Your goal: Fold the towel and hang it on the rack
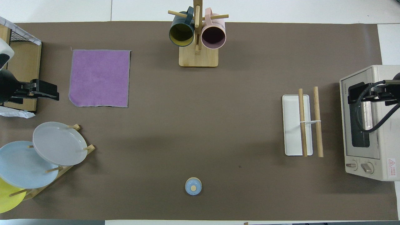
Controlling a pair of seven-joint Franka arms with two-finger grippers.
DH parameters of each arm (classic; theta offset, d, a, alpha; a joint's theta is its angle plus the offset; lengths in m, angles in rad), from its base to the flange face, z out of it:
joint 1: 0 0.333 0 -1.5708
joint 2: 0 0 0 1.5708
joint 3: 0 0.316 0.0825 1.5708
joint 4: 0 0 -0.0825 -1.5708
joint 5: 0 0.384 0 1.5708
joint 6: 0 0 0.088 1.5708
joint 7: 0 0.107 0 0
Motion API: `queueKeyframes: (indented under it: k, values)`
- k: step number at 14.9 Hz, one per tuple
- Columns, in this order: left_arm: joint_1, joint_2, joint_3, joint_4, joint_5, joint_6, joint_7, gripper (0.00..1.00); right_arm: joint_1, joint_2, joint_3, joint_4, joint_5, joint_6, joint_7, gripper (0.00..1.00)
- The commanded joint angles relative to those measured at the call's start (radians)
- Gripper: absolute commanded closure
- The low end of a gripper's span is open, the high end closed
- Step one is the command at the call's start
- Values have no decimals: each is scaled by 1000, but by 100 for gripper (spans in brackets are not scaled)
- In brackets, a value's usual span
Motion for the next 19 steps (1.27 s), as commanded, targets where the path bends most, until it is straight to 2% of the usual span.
queueKeyframes:
  k: [1, 5, 7, 9, 14, 16, 19]
  values:
    - [-2, -22, -2, -13, 9, -20, 1, 0, -11, -9, 5, -6, 15, 1, -16, 0]
    - [7, -36, -2, -63, -3, 7, -1, 0, -11, -9, 5, -6, 15, 1, -16, 0]
    - [8, -2, -1, -74, -5, 41, 1, 0, -11, -9, 5, -6, 15, 1, -16, 0]
    - [39, 32, 1, -117, -28, 116, -1, 0, -13, -9, 5, -6, 15, 1, -18, 0]
    - [105, 219, 3, -164, -31, 344, 11, 0, -13, -9, 5, -6, 15, 1, -20, 0]
    - [133, 249, 3, -224, -31, 471, 13, 0, -10, -9, 7, -7, 15, -2, -27, 0]
    - [177, 268, 3, -304, -31, 575, 39, 0, 15, -22, 11, -41, 72, 10, -53, 0]
